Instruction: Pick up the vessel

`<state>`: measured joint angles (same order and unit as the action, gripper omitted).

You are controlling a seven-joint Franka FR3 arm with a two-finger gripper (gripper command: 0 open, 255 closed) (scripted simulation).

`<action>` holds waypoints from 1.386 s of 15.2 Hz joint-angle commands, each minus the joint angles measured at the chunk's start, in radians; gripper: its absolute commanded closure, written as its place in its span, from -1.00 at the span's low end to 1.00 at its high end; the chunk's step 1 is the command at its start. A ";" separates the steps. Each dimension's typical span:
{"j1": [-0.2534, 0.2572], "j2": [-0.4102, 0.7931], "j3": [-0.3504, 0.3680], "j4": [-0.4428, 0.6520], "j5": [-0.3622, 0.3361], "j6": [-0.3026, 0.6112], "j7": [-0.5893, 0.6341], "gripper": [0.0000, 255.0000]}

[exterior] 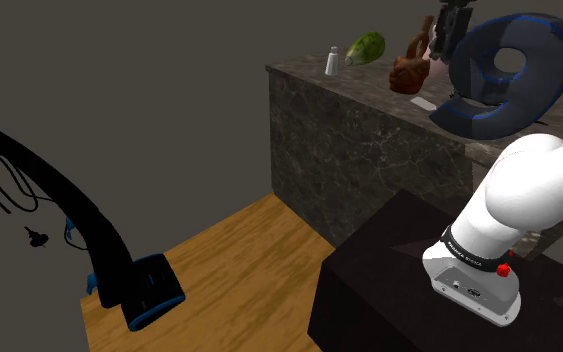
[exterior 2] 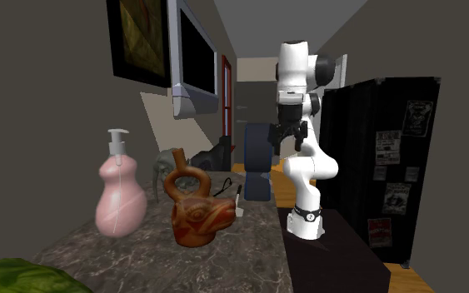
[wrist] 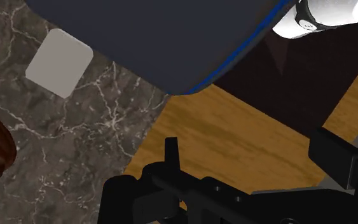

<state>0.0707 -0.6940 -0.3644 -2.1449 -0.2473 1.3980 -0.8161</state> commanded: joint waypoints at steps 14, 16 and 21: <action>0.167 0.474 -0.412 0.418 -0.083 0.116 -0.841 -1.00; 0.178 0.576 -0.473 0.494 -0.035 0.139 -0.969 -1.00; 0.102 0.874 -0.554 0.717 0.161 0.168 -1.299 -1.00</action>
<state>0.1897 0.1270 -0.9137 -1.4719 -0.1241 1.5665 -2.0502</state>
